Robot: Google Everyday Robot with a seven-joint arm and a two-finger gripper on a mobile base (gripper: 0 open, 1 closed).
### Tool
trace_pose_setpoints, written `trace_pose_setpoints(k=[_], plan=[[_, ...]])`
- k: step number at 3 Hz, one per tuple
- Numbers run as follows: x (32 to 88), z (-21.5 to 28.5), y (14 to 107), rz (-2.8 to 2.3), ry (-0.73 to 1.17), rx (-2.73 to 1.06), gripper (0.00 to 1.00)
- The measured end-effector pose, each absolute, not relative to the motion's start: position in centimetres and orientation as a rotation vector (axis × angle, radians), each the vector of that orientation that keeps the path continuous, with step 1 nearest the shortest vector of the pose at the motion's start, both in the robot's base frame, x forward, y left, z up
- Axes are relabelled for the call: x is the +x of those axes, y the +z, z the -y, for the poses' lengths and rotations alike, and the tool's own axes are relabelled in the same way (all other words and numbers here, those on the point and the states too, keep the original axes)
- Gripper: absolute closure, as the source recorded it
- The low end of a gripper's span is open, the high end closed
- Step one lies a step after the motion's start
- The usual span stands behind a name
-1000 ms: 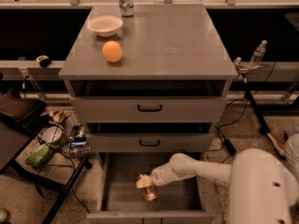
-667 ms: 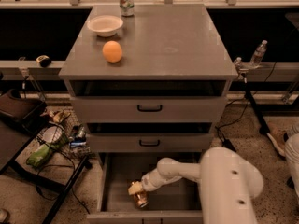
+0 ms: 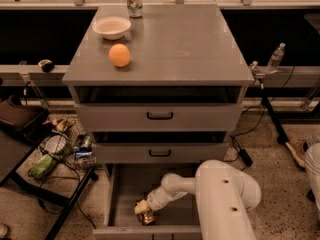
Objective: Place orange can into bottom drawer
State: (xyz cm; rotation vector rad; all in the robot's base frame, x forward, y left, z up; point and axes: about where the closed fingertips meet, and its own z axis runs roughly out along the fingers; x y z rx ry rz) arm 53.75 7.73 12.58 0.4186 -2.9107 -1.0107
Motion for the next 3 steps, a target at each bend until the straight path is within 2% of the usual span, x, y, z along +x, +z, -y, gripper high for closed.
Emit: trace_pose_setpoints(k=[3], plan=[[53.71,-7.69,12.64,2.911,-1.012,0.420,0.11]])
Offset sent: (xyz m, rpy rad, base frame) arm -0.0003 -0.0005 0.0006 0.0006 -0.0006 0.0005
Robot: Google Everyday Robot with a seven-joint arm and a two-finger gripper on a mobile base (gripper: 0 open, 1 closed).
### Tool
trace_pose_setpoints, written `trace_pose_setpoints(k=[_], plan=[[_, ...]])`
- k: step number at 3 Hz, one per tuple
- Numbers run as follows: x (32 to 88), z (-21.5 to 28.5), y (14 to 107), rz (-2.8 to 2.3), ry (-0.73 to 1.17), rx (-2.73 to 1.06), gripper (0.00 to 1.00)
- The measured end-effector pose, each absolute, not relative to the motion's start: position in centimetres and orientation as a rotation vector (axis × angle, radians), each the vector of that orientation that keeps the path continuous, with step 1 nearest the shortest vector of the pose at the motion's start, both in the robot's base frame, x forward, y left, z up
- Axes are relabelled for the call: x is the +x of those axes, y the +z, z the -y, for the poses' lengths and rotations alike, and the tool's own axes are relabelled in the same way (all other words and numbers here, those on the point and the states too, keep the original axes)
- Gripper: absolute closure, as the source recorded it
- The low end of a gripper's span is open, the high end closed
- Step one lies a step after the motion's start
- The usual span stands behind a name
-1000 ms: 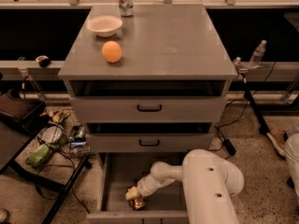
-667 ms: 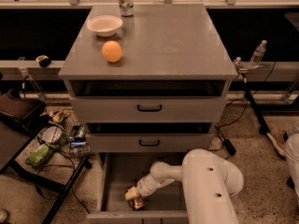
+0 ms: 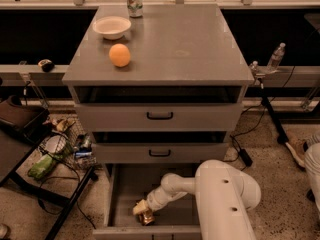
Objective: Place orange can into bottom drawer
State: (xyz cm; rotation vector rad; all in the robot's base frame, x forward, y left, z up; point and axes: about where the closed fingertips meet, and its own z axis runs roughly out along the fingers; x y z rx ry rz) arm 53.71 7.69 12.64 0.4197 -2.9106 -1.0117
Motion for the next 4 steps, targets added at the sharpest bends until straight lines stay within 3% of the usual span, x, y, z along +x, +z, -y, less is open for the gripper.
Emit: trace_pose_setpoints(k=[1,4], plan=[[53.71,-7.69,12.64,2.911,-1.012,0.420,0.00],[53.65,-7.75,13.62,2.911,-1.012,0.420,0.00]])
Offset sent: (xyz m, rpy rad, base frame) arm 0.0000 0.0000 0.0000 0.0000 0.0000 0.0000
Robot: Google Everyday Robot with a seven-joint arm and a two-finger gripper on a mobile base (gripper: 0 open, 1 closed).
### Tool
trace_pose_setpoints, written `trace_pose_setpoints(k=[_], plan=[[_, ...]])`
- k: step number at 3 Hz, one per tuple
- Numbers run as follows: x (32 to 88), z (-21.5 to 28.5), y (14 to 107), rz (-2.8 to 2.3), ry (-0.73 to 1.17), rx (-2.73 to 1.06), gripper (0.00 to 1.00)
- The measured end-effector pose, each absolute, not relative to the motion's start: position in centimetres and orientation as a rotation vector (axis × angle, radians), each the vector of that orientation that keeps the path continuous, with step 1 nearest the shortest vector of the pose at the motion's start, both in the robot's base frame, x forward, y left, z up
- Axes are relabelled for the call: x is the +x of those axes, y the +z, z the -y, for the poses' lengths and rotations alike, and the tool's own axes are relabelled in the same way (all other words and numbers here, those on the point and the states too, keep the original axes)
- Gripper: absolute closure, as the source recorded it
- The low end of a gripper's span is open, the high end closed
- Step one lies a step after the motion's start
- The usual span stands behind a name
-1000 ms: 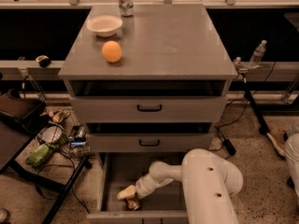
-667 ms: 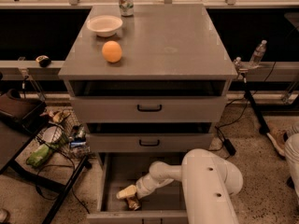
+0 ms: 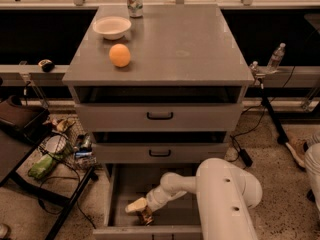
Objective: Place orange can into bottom drawer
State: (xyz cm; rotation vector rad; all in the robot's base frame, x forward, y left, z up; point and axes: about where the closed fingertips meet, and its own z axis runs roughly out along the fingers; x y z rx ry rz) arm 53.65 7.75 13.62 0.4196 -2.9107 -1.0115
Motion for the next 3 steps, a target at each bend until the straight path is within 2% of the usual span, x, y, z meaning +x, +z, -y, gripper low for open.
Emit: trace_pose_setpoints(k=[1,2,3], plan=[[56.4,-2.2,17.4,3.064,-0.967,0.337,0.00],[57.7,5.9,24.9,3.250,-0.930,0.250,0.00],[53.9,9.9,31.9,3.266,-0.883,0.335,0.00]])
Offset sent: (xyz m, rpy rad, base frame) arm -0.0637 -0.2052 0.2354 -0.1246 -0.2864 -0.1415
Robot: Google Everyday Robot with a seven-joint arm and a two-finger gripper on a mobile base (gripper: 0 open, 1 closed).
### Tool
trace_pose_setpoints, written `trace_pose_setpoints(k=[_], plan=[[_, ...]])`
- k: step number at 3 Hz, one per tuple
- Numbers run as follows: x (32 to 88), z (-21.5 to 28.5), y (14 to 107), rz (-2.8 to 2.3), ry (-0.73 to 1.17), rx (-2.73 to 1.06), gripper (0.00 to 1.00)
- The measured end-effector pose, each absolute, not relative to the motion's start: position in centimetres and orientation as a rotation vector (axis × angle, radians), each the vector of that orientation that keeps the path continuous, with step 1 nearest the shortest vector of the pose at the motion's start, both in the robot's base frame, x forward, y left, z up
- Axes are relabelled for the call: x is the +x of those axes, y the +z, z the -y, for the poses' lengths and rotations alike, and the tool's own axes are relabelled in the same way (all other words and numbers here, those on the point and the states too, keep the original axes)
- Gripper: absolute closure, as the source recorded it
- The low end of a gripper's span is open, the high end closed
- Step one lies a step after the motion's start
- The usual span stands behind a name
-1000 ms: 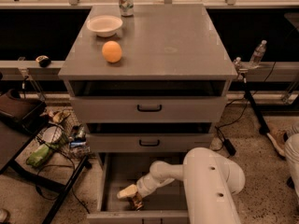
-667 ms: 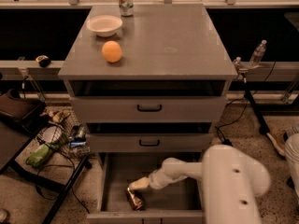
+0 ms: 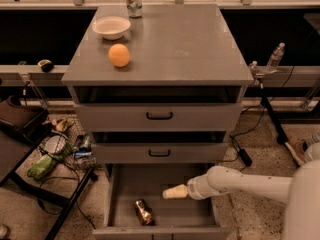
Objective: Place orange can into bottom drawer
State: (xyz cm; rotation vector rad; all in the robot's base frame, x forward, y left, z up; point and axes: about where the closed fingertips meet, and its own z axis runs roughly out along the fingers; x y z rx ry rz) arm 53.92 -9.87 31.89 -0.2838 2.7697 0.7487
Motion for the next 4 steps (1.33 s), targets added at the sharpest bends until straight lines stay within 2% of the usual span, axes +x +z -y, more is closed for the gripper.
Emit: trace_pose_setpoints(k=[1,4], plan=[[50.1,12.1,37.7,-2.814,0.714,-0.425,0.00],[43.6,15.2,53.3,-2.888,0.593,-0.908,0.00]])
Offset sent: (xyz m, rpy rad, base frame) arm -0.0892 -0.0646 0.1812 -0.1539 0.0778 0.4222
